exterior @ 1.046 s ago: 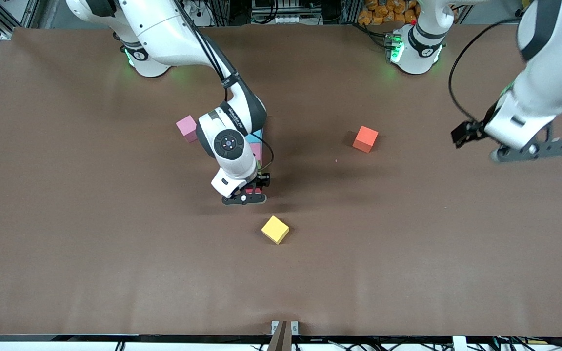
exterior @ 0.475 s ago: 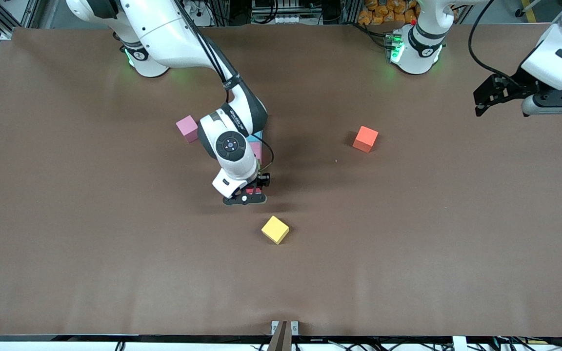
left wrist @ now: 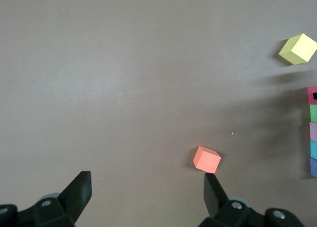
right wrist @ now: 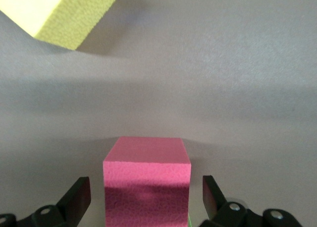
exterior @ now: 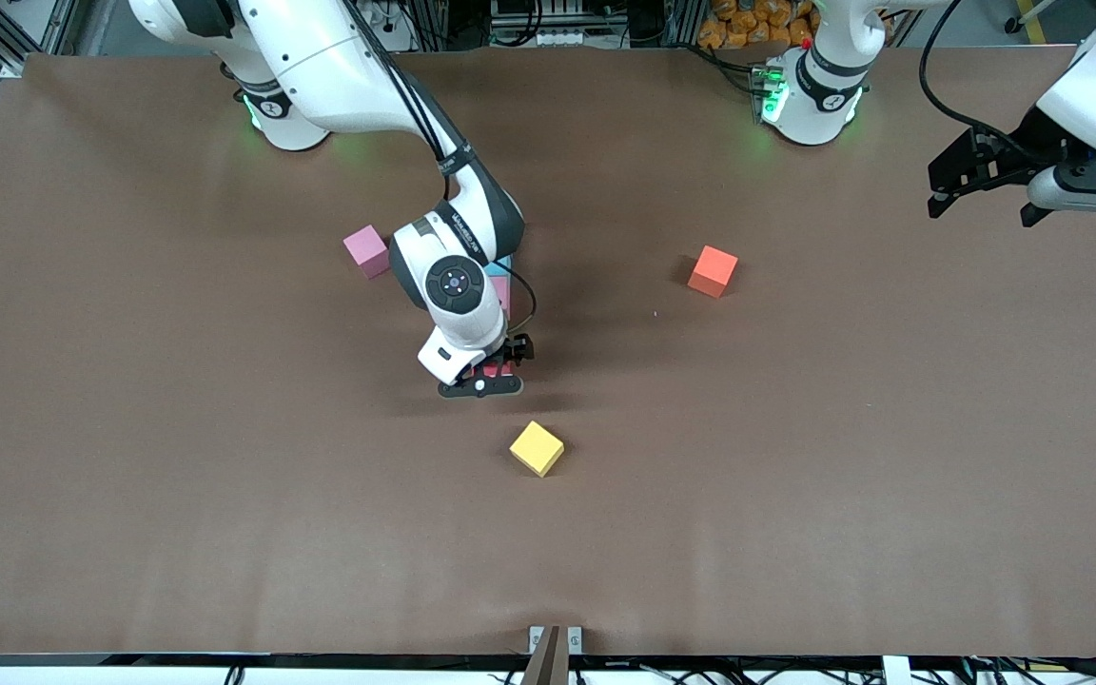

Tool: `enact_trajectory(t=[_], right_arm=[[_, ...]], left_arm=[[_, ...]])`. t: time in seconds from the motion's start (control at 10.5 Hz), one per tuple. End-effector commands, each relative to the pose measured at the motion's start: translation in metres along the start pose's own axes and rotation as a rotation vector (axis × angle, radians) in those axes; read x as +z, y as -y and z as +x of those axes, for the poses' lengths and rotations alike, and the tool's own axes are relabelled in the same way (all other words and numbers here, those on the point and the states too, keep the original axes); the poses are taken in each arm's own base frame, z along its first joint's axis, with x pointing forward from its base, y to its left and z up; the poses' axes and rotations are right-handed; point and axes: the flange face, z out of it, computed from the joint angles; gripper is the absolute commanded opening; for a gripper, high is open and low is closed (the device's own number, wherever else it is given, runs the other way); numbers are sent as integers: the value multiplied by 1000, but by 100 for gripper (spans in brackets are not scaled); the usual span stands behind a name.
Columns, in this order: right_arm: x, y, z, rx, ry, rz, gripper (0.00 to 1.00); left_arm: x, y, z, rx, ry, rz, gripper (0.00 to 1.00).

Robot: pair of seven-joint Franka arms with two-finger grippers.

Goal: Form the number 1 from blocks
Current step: 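Place the red cube beside the green cube while the left gripper returns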

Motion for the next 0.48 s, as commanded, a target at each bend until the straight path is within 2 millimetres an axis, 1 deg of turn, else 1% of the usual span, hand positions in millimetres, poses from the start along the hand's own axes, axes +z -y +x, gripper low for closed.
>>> enact_trajectory(t=[0.0, 0.1, 0.19, 0.29, 0.38], right_arm=[[-51, -27, 15, -40, -6, -8, 100], [-72, -43, 20, -170, -6, -55, 100], [-99, -67, 24, -235, 24, -78, 100], [-136, -94, 30, -293, 28, -69, 100], [-173, -123, 31, -322, 42, -57, 100]], left_arm=[[1, 3, 7, 22, 16, -22, 100], [-8, 10, 4, 17, -1, -26, 100], [-18, 14, 4, 9, -23, -26, 100], [-18, 16, 4, -1, -20, -26, 100], [-17, 15, 3, -2, -12, -26, 100]])
